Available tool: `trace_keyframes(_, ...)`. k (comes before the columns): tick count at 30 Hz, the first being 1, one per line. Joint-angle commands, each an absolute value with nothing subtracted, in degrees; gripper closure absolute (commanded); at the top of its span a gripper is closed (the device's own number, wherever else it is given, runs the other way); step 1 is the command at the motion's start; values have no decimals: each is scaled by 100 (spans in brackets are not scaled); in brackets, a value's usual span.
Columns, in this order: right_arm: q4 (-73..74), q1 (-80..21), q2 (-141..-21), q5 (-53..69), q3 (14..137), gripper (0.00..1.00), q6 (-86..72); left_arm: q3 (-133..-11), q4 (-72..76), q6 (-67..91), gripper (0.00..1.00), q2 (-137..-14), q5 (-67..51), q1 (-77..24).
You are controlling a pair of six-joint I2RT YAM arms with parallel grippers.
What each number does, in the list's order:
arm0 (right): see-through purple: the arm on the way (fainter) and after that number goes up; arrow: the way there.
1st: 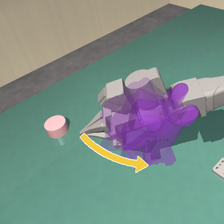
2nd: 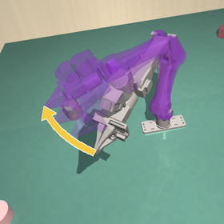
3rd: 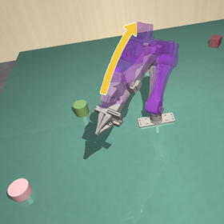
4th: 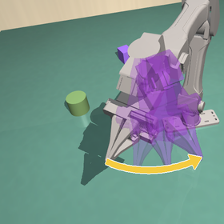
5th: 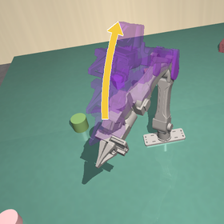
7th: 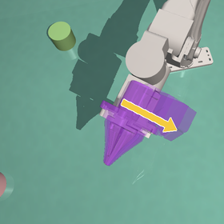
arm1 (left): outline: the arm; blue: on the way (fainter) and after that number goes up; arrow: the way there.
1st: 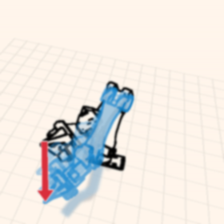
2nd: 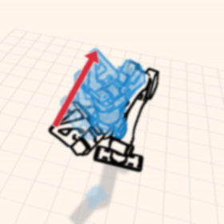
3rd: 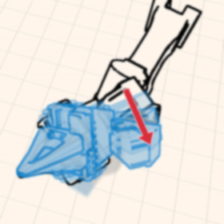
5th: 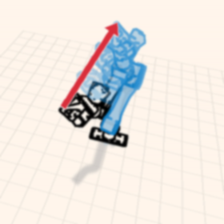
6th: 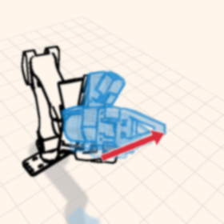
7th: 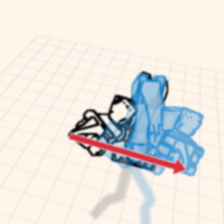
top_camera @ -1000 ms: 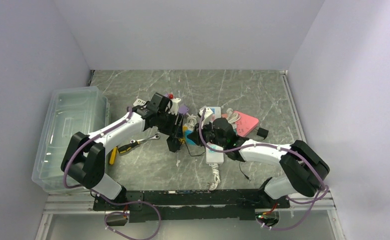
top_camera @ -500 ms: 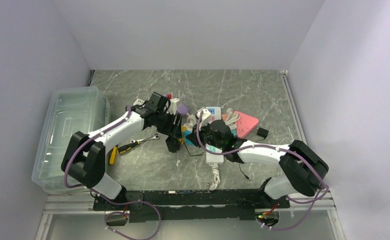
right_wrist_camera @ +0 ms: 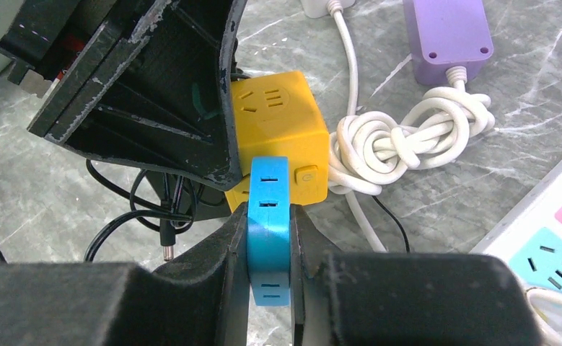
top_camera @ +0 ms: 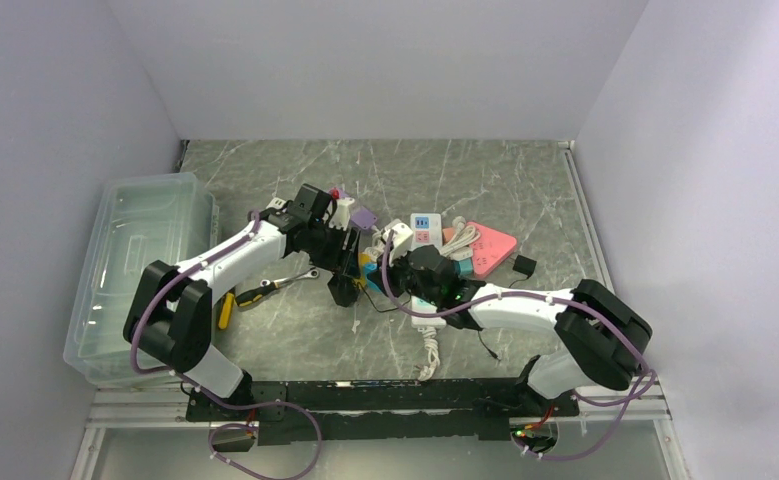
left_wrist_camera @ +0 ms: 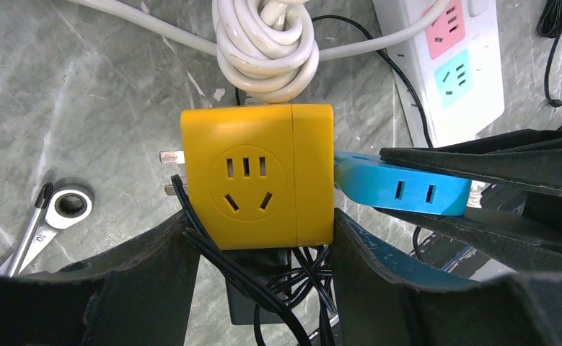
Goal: Pull the plug off the socket
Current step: Remove the plug from the socket.
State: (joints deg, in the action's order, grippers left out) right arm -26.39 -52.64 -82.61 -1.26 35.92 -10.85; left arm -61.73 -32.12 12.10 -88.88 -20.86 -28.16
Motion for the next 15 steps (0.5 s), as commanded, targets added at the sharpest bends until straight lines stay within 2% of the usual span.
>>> trace_keyframes(1, -2925, -5116, -8148, 208, 3860, 100, -1194, -6319, -2998, 871, 100, -8917, -1702, -2725)
trace_keyframes(8, -2996, -4449, -8178, 1182, 3798, 100, -1569, -6365, -3094, 644, 100, -8987, -1697, -2982)
trace_keyframes(15, -2934, -4363, -8192, 1193, 3828, 100, -1475, -6392, -3127, 717, 100, -9015, -1678, -2997)
